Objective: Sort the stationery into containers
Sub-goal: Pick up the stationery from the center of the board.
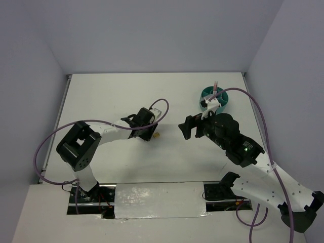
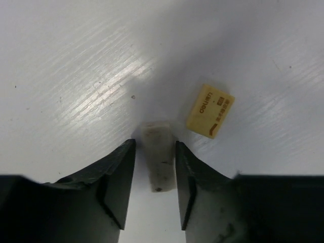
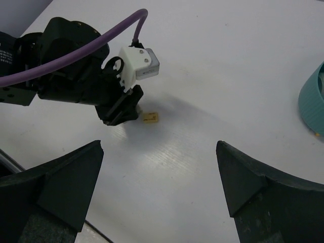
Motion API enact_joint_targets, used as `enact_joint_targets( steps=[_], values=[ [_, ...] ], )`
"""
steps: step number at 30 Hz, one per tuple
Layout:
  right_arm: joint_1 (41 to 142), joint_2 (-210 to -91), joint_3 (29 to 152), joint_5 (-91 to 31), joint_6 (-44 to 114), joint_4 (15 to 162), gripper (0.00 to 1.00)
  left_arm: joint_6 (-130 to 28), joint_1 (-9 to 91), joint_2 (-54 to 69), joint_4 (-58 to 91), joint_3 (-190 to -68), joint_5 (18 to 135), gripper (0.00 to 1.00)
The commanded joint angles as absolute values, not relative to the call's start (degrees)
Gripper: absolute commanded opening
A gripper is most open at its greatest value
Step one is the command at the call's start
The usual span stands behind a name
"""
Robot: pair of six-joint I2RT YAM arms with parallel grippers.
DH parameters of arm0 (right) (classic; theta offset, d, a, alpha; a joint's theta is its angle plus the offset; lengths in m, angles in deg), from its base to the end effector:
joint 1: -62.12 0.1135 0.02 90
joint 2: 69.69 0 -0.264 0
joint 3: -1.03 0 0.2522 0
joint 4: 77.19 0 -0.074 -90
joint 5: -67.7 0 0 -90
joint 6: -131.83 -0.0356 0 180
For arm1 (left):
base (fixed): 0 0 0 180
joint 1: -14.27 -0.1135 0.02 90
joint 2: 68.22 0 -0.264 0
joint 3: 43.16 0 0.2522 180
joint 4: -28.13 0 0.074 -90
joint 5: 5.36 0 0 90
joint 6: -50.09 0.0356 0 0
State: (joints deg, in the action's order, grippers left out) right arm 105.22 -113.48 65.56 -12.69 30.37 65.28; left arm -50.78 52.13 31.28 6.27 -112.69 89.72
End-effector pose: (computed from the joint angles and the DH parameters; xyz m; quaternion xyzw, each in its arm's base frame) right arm 0.1280 0.1116 0.3540 -0.1700 0.7833 0.2126 0.5589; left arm 0.2780 -0.2121 0.1618 0.2062 0.9214 -0.0966 0.3148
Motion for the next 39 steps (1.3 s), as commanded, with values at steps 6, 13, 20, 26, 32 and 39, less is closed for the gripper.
enact_joint_targets(
  steps=[6, 13, 20, 26, 32, 39],
  values=[
    [105.01, -113.37, 67.61, -12.98, 32.16, 64.79, 1.00, -53.09, 51.97, 31.45, 1.72, -111.06, 89.21, 0.17],
    [104.93, -113.90, 68.14, -12.63, 32.60, 65.23, 1.00, -54.41, 52.32, 31.36, -1.36, -112.02, 91.06, 0.00],
    [104.14, -116.10, 69.20, -11.40, 30.41, 65.23, 1.00, -56.16, 53.81, 28.12, -2.94, -112.81, 90.97, 0.00],
    [97.30, -118.12, 67.09, -11.74, 18.56, 68.30, 1.00, -55.47, 57.50, 16.19, 0.90, -111.68, 90.01, 0.00],
    [93.94, -117.33, 62.08, -25.51, 7.65, 78.23, 0.91, -50.38, 62.25, -2.97, 19.88, -99.12, 85.08, 0.00],
    [98.85, -124.70, 62.25, -36.71, 3.34, 83.33, 0.73, -47.47, 64.27, -14.34, 33.69, -89.27, 83.41, 0.00]
  ],
)
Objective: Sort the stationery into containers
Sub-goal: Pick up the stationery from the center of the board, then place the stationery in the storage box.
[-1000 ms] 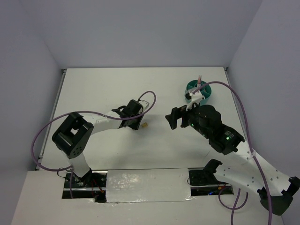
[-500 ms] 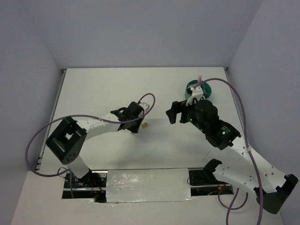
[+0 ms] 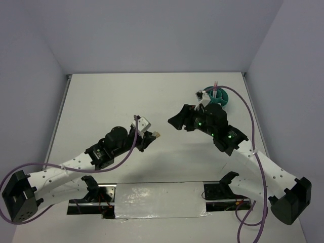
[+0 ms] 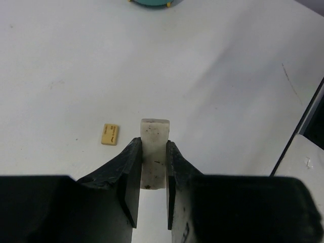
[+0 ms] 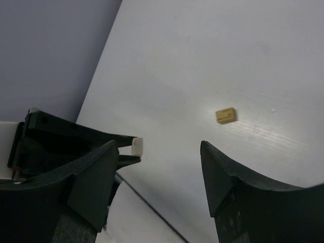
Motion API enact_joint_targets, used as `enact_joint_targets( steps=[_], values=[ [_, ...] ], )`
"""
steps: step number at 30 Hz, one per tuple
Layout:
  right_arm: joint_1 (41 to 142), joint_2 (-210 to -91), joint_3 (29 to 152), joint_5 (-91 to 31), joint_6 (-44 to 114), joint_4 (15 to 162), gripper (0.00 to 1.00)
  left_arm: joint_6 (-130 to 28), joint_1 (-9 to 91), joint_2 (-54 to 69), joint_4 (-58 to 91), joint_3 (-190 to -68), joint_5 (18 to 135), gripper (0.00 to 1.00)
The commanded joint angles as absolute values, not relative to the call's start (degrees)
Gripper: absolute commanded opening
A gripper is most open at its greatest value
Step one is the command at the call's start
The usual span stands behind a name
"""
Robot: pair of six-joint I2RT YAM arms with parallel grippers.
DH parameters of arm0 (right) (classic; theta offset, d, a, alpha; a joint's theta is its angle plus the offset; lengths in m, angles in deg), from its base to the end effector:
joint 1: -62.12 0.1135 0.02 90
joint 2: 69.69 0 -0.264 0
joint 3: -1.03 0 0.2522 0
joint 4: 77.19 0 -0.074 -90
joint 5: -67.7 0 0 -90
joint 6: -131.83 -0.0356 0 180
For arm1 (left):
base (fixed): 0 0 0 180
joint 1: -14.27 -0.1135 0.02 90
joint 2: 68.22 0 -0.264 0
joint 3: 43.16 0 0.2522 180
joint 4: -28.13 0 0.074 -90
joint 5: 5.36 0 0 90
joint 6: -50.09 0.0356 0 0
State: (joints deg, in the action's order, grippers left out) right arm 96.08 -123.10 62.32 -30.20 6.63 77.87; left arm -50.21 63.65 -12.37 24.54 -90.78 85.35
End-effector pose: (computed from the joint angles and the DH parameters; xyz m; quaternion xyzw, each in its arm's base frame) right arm 0.1772 0.1252 0.3280 -0.0323 0.8027 0.3822 0.4568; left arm 0.1492 -0.1733 0.2734 0.2559 0.7327 -0.3096 0.5493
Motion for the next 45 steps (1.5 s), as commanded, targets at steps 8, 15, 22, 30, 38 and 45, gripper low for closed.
enact_joint_targets(
  steps=[8, 15, 22, 30, 38, 45],
  values=[
    [106.50, -129.54, 63.13, -35.30, 4.39, 82.11, 0.68, -46.06, 65.33, -16.46, 34.14, -88.65, 83.15, 0.00],
    [110.20, -133.24, 63.05, -32.67, 5.27, 81.57, 0.65, -45.62, 66.65, -16.98, 34.67, -88.38, 82.62, 0.00],
    [110.38, -134.73, 63.22, -34.42, 5.53, 83.33, 0.52, -44.92, 67.09, -18.39, 34.84, -87.42, 81.22, 0.00],
    [110.38, -135.08, 64.98, -36.00, 6.06, 83.33, 0.43, -45.00, 67.26, -18.39, 34.67, -87.33, 81.38, 0.00],
    [110.29, -135.78, 63.13, -42.77, 5.27, 88.34, 0.00, -47.19, 67.26, -18.30, 33.53, -88.29, 87.43, 0.54],
    [100.99, -138.15, 71.38, -27.34, 11.86, 75.11, 0.00, -57.90, 67.35, -17.33, 17.74, -99.08, 111.14, 0.99]
  ],
)
